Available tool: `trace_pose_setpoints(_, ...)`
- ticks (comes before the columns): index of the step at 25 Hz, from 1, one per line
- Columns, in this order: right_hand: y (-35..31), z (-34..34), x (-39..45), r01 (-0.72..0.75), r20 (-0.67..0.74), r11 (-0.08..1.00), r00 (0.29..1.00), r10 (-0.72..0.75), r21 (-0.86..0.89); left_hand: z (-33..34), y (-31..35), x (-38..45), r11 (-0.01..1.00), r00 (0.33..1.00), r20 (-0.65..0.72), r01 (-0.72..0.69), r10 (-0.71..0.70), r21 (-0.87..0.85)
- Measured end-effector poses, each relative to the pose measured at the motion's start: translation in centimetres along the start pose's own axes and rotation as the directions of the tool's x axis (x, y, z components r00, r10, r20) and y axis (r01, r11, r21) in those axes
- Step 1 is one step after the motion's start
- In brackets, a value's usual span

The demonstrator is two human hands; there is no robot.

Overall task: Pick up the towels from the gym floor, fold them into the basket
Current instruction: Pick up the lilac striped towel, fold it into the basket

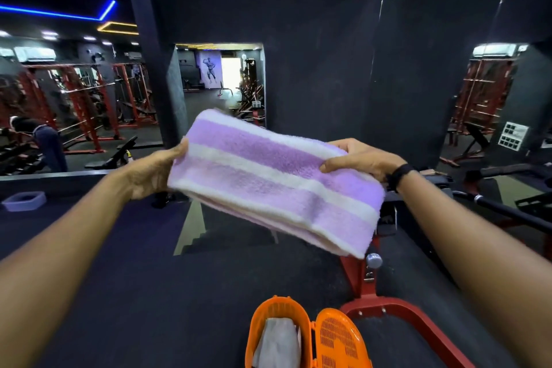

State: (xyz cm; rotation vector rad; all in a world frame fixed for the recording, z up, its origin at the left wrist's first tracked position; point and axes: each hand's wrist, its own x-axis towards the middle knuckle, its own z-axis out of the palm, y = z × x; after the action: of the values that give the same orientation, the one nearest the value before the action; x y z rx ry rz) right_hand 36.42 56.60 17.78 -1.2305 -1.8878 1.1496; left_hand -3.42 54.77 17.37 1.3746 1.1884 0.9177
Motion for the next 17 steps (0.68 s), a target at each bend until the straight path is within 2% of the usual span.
trace_pose_setpoints(2, -1.3, -0.5, 0.3, -0.018, -0.002, 0.992, 1.000, 0.018, -0.126, 0.0, -0.6, 0.9, 0.978, 0.996, -0.038, 0.081, -0.076, 0.193)
trace_pose_setpoints(4, -2.6, -0.8, 0.7, -0.020, 0.001, 0.974, 1.000, 0.021, -0.225, 0.5, -1.0, 1.9, 0.957, 0.991, -0.113, 0.097, -0.068, 0.273)
trace_pose_setpoints(8, -4.3, -1.2, 2.5, -0.088, -0.018, 0.831, 0.995, 0.093, -0.549, 1.1, -0.9, 3.9, 0.921, 0.970, -0.236, 0.032, 0.065, 0.387)
trace_pose_setpoints(10, -4.2, -1.3, 3.6, -0.152, -0.062, 0.728, 0.987, 0.150, -0.669, 1.4, -1.1, 4.7, 0.847, 0.953, -0.258, 0.003, 0.158, 0.531)
trace_pose_setpoints(13, -2.7, -1.5, 4.6, -0.219, -0.115, 0.603, 0.972, 0.207, -0.767, 1.9, -2.5, 5.5, 0.669, 0.945, -0.238, 0.027, 0.226, 0.743)
trace_pose_setpoints(15, -1.4, -1.8, 4.9, -0.249, -0.133, 0.563, 0.962, 0.240, -0.788, 2.7, -3.9, 5.5, 0.633, 0.953, -0.224, 0.046, 0.204, 0.773)
trace_pose_setpoints(17, 0.0, -2.0, 4.9, -0.272, -0.142, 0.534, 0.952, 0.272, -0.800, 3.5, -5.4, 5.5, 0.638, 0.959, -0.224, 0.064, 0.173, 0.767)
